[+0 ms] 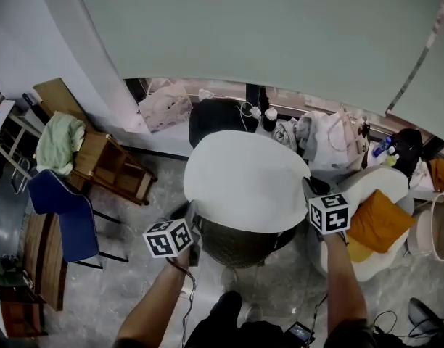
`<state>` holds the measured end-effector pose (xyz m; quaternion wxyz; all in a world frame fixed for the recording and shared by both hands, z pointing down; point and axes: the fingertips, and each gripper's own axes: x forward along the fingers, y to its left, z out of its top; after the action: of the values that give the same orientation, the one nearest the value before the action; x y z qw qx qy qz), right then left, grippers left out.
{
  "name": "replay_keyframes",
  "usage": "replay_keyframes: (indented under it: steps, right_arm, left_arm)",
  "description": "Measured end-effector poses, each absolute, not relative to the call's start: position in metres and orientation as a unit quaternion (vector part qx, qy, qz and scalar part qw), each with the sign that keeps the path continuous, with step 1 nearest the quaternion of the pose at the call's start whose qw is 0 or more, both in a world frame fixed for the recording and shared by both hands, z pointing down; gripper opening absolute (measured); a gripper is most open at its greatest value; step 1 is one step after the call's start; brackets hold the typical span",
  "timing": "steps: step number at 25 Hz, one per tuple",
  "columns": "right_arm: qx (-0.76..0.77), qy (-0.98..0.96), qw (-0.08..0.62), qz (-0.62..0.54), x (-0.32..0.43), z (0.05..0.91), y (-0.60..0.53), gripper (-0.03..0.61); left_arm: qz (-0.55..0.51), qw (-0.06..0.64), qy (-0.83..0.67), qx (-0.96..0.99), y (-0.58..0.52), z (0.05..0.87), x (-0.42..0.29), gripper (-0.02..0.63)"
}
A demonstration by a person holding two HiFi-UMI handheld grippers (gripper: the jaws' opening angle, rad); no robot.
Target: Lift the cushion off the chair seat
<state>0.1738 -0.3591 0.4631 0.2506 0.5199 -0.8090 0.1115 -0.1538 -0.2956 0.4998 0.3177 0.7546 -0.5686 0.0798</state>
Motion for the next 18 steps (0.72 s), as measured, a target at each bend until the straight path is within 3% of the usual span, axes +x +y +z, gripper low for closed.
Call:
replay_keyframes:
  steps: [18]
  right_arm:
    - [0.531, -0.823, 0.189, 0.065, 0.172, 0.363, -0.325, 0.049]
  left_arm:
    - [0.054, 0.243, -0.590, 0.768, -0.276, 0.397, -0.158, 0.034]
